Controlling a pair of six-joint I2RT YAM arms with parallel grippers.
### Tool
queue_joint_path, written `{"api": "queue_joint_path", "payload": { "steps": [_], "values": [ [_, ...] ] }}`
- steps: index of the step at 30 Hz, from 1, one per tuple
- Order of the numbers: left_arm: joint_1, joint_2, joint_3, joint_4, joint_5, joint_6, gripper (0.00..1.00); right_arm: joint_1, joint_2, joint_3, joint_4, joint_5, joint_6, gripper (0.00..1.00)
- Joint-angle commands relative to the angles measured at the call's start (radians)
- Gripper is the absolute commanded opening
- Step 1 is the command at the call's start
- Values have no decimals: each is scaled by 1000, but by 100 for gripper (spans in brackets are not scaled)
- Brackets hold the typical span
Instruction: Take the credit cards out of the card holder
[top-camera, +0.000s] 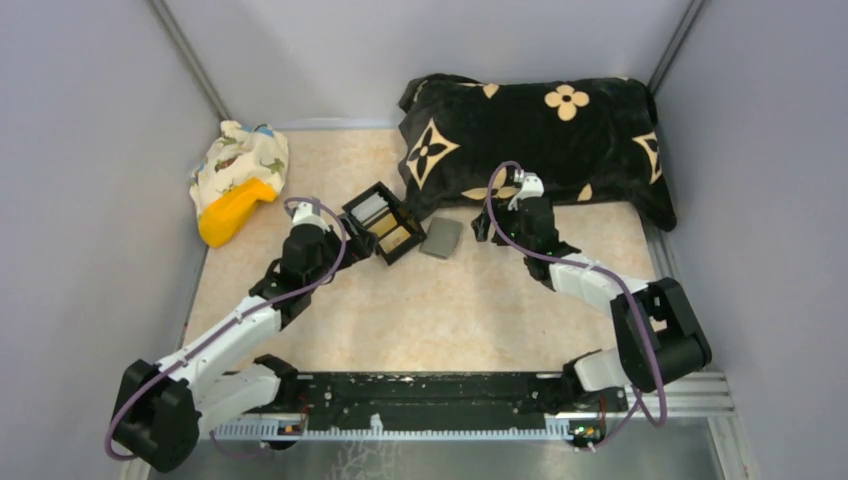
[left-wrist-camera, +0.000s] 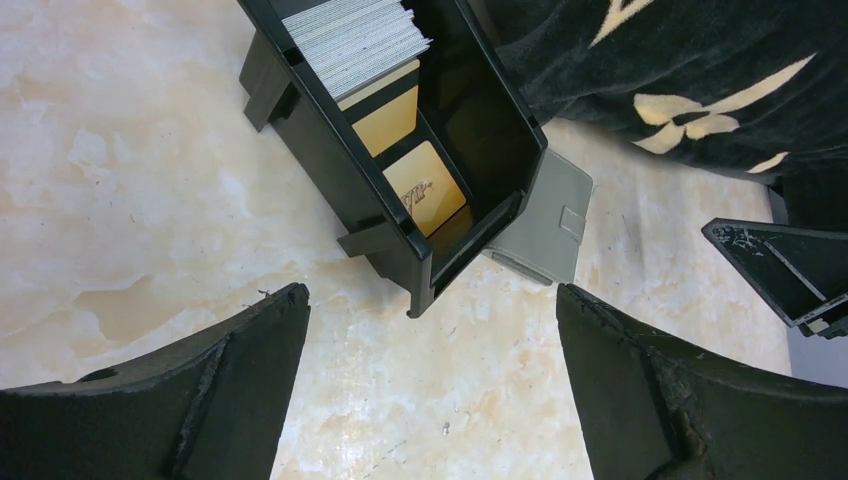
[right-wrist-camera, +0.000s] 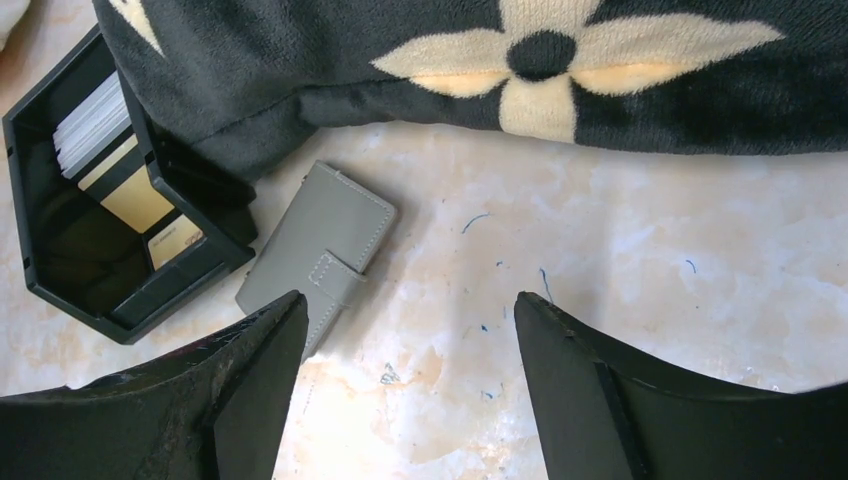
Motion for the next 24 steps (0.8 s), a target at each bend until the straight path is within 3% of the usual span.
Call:
{"api": "queue_joint_path", "payload": {
  "steps": [1, 14, 18, 24],
  "values": [
    [-1, -26, -4, 22, -19, 2, 99, 0, 10, 40, 41, -21, 17, 77],
    [-2, 3, -6, 17, -51, -12, 99, 1, 23, 68, 13, -49, -17, 77],
    [-1, 33, 0, 31, -110, -39, 98, 77, 35, 142, -34, -7, -127, 77],
    [1, 136, 76, 20, -146, -65, 85, 185, 119, 303, -105, 59, -223, 77]
  ]
}}
